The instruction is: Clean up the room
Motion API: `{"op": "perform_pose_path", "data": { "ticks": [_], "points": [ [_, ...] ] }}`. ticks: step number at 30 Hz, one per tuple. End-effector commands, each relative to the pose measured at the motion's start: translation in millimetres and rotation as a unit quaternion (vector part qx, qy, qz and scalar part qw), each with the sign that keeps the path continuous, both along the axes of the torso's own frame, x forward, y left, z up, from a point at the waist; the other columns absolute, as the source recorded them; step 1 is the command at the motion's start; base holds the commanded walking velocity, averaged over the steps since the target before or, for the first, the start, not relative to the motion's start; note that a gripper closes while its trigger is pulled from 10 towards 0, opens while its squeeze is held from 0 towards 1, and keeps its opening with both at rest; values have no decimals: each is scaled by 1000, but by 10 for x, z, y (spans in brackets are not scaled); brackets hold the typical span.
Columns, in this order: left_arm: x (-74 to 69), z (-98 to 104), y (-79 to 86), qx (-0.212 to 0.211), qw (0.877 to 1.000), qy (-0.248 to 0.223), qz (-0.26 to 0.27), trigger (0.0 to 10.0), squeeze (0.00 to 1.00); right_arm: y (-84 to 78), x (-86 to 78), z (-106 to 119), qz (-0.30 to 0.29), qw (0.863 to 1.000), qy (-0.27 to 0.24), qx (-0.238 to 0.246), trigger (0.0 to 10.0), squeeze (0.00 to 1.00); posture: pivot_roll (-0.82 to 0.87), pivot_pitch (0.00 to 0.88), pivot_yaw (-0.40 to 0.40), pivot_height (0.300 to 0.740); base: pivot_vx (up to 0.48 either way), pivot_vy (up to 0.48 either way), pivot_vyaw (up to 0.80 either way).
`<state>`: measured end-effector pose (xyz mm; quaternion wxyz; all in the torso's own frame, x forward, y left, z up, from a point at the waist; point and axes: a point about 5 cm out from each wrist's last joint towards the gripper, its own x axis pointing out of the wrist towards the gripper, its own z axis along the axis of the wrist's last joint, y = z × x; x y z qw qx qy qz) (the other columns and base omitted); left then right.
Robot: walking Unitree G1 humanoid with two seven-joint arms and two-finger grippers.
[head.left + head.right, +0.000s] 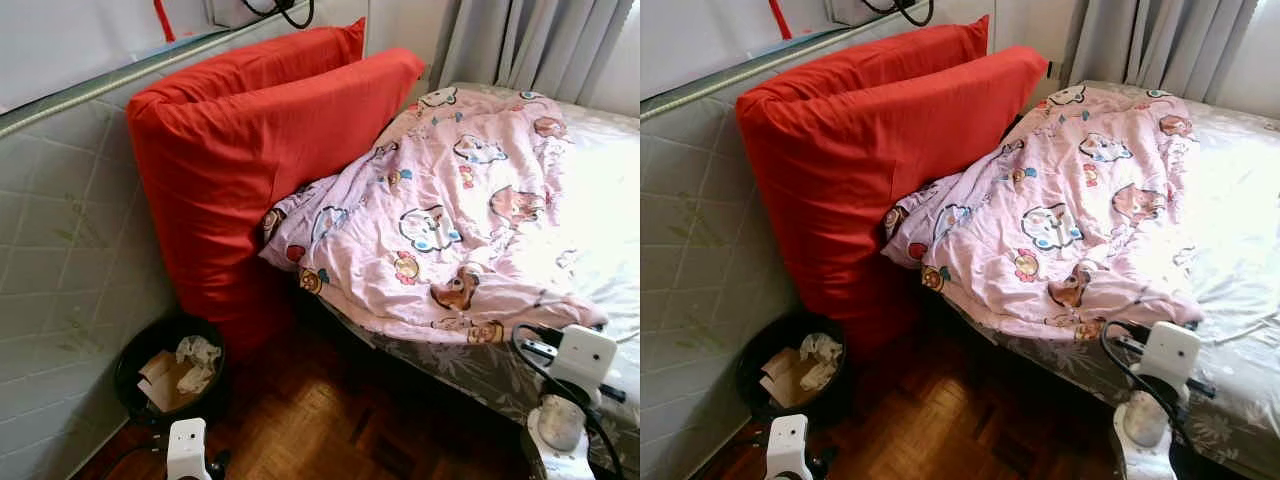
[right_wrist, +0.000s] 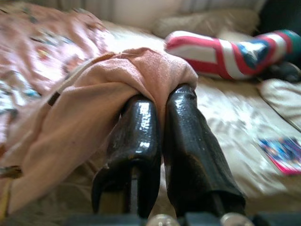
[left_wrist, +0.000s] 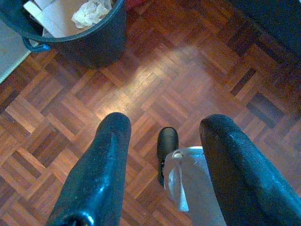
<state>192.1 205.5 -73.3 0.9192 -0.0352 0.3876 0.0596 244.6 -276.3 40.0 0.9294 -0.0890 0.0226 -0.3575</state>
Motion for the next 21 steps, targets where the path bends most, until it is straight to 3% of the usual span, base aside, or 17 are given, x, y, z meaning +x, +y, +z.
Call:
{"op": "perform_pose_path", "data": {
  "ticks": [1, 5, 11, 16, 21],
  "points": [
    [-19, -13, -2, -1, 1000, 6, 1, 10000, 0, -45, -58, -5, -21, 1000, 2, 2, 10000, 0, 103, 70, 5, 740, 0, 0, 0],
    [-18, -13, -3, -1, 1000, 6, 0, 10000, 0, -29, -143, -42, -17, 1000, 12, -8, 10000, 0, 99, 72, 5, 740, 0, 0, 0],
    [-15, -16, -32, -1, 1000, 7, -8, 10000, 0, 27, -325, -349, -28, 996, 69, 48, 10000, 0, 91, 72, 4, 740, 0, 0, 0],
    [-23, -24, -47, -1, 1000, 11, -13, 10000, 0, 98, -487, -703, -33, 978, 144, 149, 10000, 0, 94, 71, 0, 740, 0, 0, 0],
    [-11, -15, -51, -1, 1000, 5, -14, 10000, 0, 86, -619, -832, -36, 969, 192, 153, 10000, 0, 88, 70, 2, 740, 0, 0, 0]
  ]
}}
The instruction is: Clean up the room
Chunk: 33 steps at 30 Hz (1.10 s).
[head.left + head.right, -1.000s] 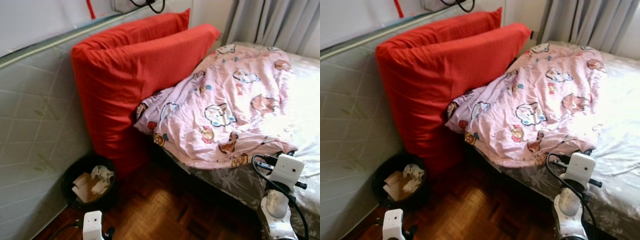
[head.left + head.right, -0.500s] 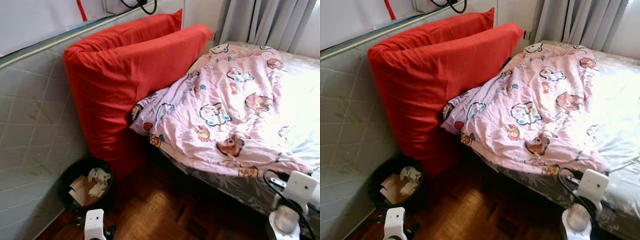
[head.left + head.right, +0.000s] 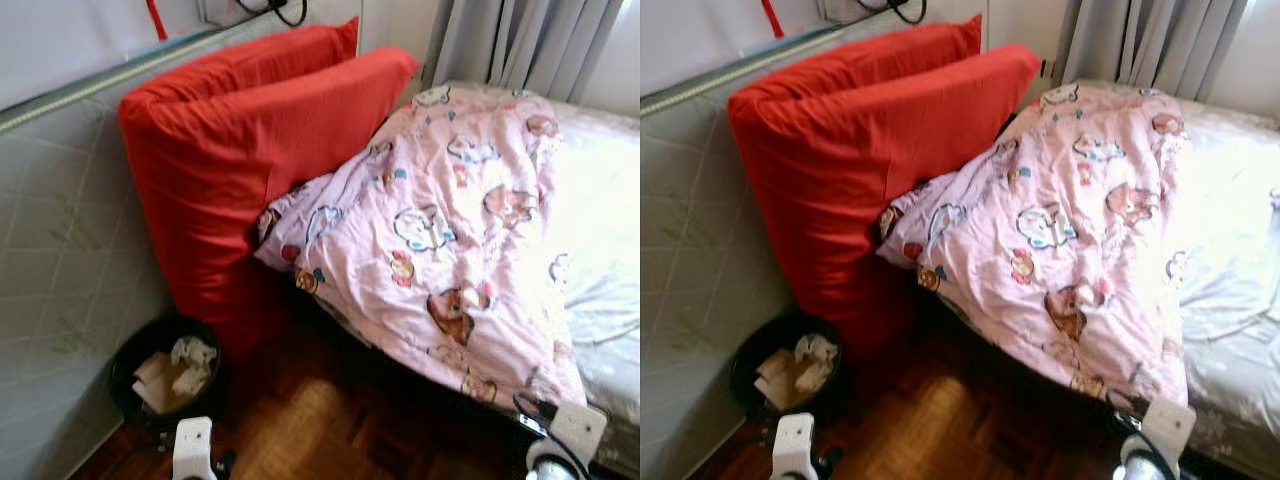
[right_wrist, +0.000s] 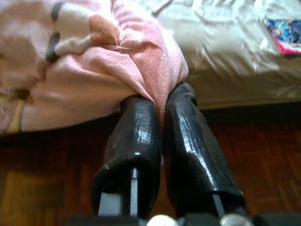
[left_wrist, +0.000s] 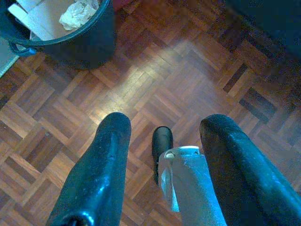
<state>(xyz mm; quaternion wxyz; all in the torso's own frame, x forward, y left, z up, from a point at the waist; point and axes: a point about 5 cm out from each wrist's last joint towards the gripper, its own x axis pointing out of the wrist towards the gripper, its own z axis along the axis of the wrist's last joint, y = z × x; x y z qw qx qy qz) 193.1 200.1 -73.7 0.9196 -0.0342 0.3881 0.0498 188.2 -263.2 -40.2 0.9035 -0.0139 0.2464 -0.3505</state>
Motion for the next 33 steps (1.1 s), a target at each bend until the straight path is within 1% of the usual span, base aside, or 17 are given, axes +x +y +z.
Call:
{"op": "perform_pose_path", "data": {
  "ticks": [1, 3, 4, 5, 11, 15, 16, 17, 18, 19, 20, 21, 28, 30, 31, 32, 33],
  "points": [
    [-21, -12, 3, 2, 1000, 5, -5, 10000, 0, -50, -83, -57, -13, 1000, 21, 9, 10000, 0, 88, 71, 3, 740, 0, 0, 0],
    [-25, -15, -7, 0, 1000, 6, -7, 10000, 0, -78, -208, -156, -21, 998, 57, 24, 10000, 0, 90, 70, 3, 740, 0, 0, 0],
    [-25, -15, -7, 0, 1000, 6, -7, 10000, 0, -78, -208, -156, -21, 998, 57, 24, 10000, 0, 90, 70, 3, 740, 0, 0, 0],
    [-32, -18, -1, 0, 1000, 8, -6, 10000, 0, -99, -253, -180, -25, 997, 71, 22, 10000, 0, 92, 72, 4, 740, 0, 0, 0],
    [-39, -21, 13, 0, 1000, 11, -6, 10000, 0, -115, -287, -221, -10, 996, 86, 36, 10000, 0, 90, 73, 6, 740, 0, 0, 0],
    [-41, -23, 12, 0, 1000, 11, -6, 10000, 0, -160, -346, -249, -16, 994, 99, 47, 10000, 0, 90, 74, 6, 740, 0, 0, 0],
    [-41, -23, 13, 0, 1000, 11, -6, 10000, 0, -156, -355, -260, -17, 993, 100, 55, 10000, 35, 89, 74, 7, 740, 0, 0, 0],
    [-40, -22, 14, 0, 1000, 11, -6, 10000, 0, -149, -365, -271, -17, 993, 100, 63, 10000, 153, 87, 74, 7, 740, 0, 0, 0],
    [-40, -22, 16, 0, 1000, 11, -6, 10000, 0, -143, -382, -283, -14, 992, 105, 64, 10000, 737, 87, 74, 7, 740, 0, 0, 0],
    [-40, -22, 16, 0, 1000, 11, -7, 10000, 0, -143, -387, -286, -13, 992, 106, 65, 10000, 737, 87, 74, 7, 740, 0, 0, 0],
    [-40, -22, 16, 0, 1000, 11, -7, 10000, 0, -144, -396, -289, -15, 992, 107, 65, 10000, 980, 87, 74, 7, 740, 0, 0, 0],
    [-38, -21, 18, 0, 1000, 11, -7, 10000, 0, -145, -414, -298, -18, 992, 110, 66, 10000, 996, 89, 73, 9, 740, 0, 0, 0],
    [-37, -19, 25, 1, 1000, 11, -7, 10000, 0, -165, -486, -323, -27, 990, 122, 65, 10000, 969, 89, 72, 10, 740, 0, 0, 0],
    [-37, -19, 26, 0, 1000, 11, -7, 10000, 0, -183, -503, -323, -33, 990, 124, 64, 10000, 941, 90, 71, 11, 740, 0, 0, 0],
    [-38, -19, 26, 0, 1000, 11, -7, 10000, 0, -185, -505, -323, -33, 990, 124, 63, 10000, 894, 90, 72, 10, 740, 0, 0, 0],
    [-39, -19, 28, 0, 1000, 11, -7, 10000, 0, -189, -508, -324, -32, 990, 126, 64, 10000, 420, 89, 71, 11, 740, 0, 0, 0],
    [-40, -20, 28, 0, 1000, 12, -7, 10000, 0, -196, -511, -323, -32, 989, 127, 63, 10000, 0, 90, 70, 10, 740, 0, 0, 0]
  ]
}}
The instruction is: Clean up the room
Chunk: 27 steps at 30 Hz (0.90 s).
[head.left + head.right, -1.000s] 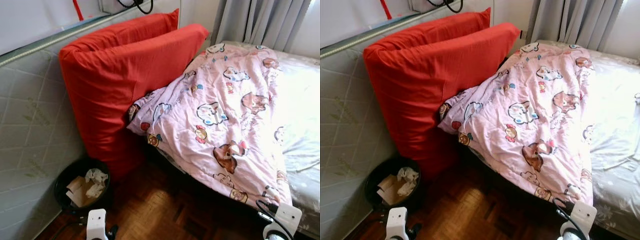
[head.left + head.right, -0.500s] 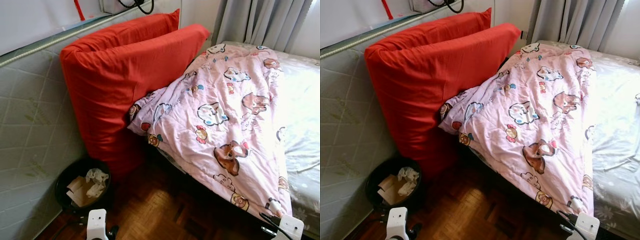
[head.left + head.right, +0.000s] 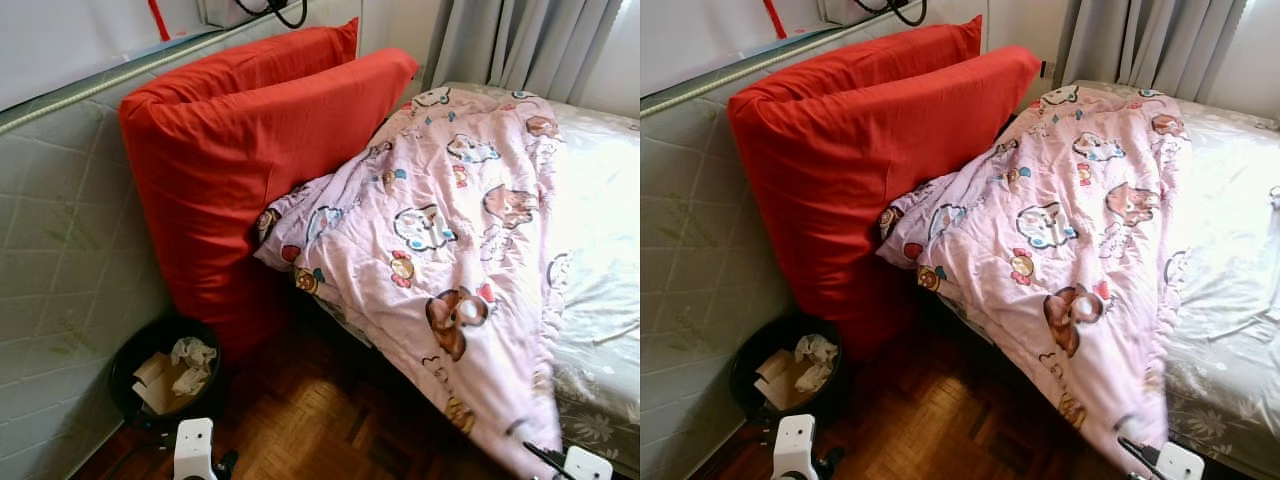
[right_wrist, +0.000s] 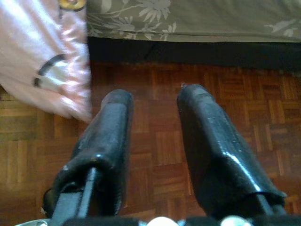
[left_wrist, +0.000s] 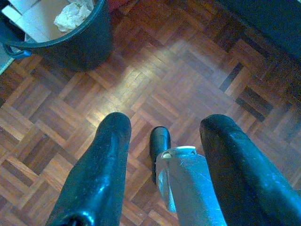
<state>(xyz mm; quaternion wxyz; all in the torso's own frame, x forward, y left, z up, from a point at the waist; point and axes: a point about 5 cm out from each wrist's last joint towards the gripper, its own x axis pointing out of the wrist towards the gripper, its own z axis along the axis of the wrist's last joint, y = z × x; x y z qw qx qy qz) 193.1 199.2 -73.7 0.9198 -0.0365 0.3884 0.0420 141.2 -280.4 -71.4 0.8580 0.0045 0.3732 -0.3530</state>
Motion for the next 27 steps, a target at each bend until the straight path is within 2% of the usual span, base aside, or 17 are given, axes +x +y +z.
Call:
{"op": "perform_pose_path", "data": {
  "ticks": [1, 3, 6, 8, 9, 15, 24, 27],
  "points": [
    [-40, -19, 37, 5, 1000, 12, -1, 10000, 0, -26, -42, -11, -7, 1000, 9, 2, 10000, 0, 90, 70, 10, 740, 0, 0, 0],
    [-42, -21, 36, 5, 1000, 13, 0, 10000, 0, -19, -35, -14, -5, 1000, 7, 7, 10000, 0, 88, 68, 9, 740, 0, 0, 0],
    [-47, -27, 28, 2, 1000, 17, -7, 10000, 0, 104, 61, -30, 36, 998, -13, 46, 10000, 0, 85, 65, 13, 740, 0, 0, 0],
    [-47, -27, 26, 2, 1000, 18, -7, 10000, 0, 117, 72, -31, 41, 998, -16, 50, 10000, 0, 85, 65, 13, 740, 0, 0, 0],
    [-58, -33, 30, 3, 1000, 21, -11, 10000, 0, 226, 136, -44, 78, 994, -22, 73, 10000, 0, 78, 60, 15, 740, 0, 0, 0],
    [-122, -62, 80, 6, 999, 40, -6, 10000, 0, 558, 229, -115, 180, 973, -8, 146, 10000, 0, 81, 36, 7, 740, 0, 0, 0],
    [-165, -88, 86, 10, 998, 57, -10, 10000, 0, 753, 291, -135, 222, 963, 12, 150, 10000, 0, 81, 12, 5, 740, 0, 0, 0],
    [-158, -86, 80, 9, 998, 56, -11, 10000, 0, 803, 293, -142, 237, 960, 18, 147, 10000, 0, 85, 6, 3, 740, 0, 0, 646]
  ]
}}
